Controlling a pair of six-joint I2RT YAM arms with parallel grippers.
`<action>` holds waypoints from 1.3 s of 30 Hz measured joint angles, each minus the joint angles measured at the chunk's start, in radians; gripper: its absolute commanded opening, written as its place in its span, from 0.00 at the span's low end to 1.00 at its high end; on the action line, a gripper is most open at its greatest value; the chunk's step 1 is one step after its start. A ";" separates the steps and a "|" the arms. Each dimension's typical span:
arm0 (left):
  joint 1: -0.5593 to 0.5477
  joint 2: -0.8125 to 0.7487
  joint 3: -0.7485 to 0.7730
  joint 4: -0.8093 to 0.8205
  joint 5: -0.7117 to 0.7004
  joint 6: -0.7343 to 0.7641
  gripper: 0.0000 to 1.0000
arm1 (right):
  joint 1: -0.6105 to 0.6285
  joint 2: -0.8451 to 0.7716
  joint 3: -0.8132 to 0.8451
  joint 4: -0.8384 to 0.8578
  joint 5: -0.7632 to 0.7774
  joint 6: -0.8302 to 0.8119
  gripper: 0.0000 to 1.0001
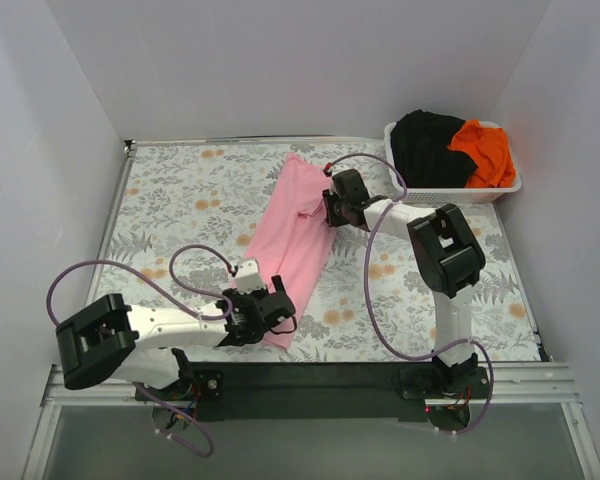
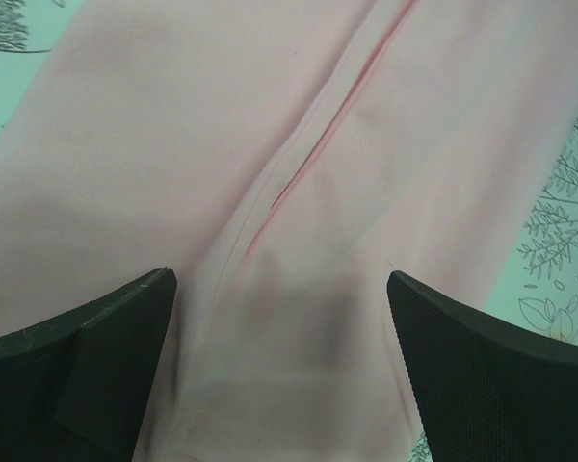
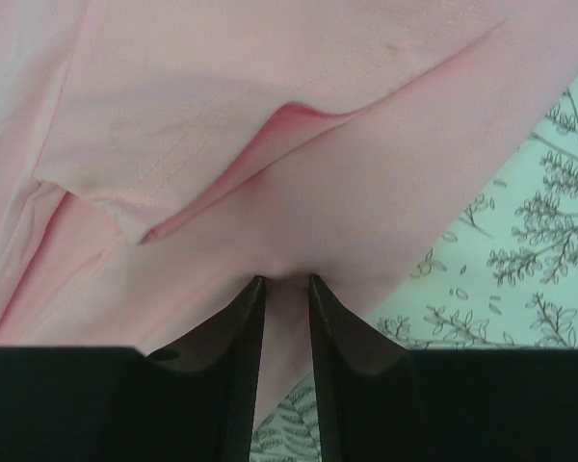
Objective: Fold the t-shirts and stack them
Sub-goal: Fold the tshirt
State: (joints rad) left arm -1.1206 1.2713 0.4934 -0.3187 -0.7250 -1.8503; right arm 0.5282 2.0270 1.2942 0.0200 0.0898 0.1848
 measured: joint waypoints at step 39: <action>-0.225 0.341 0.468 0.047 -0.074 0.218 0.93 | -0.134 -0.167 0.189 -0.189 -0.139 -0.137 0.53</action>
State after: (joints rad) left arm -1.3457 1.6127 0.9619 -0.2714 -0.7994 -1.6321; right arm 0.3946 1.8595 1.4830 -0.1688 -0.0490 0.0475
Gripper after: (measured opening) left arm 0.932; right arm 0.519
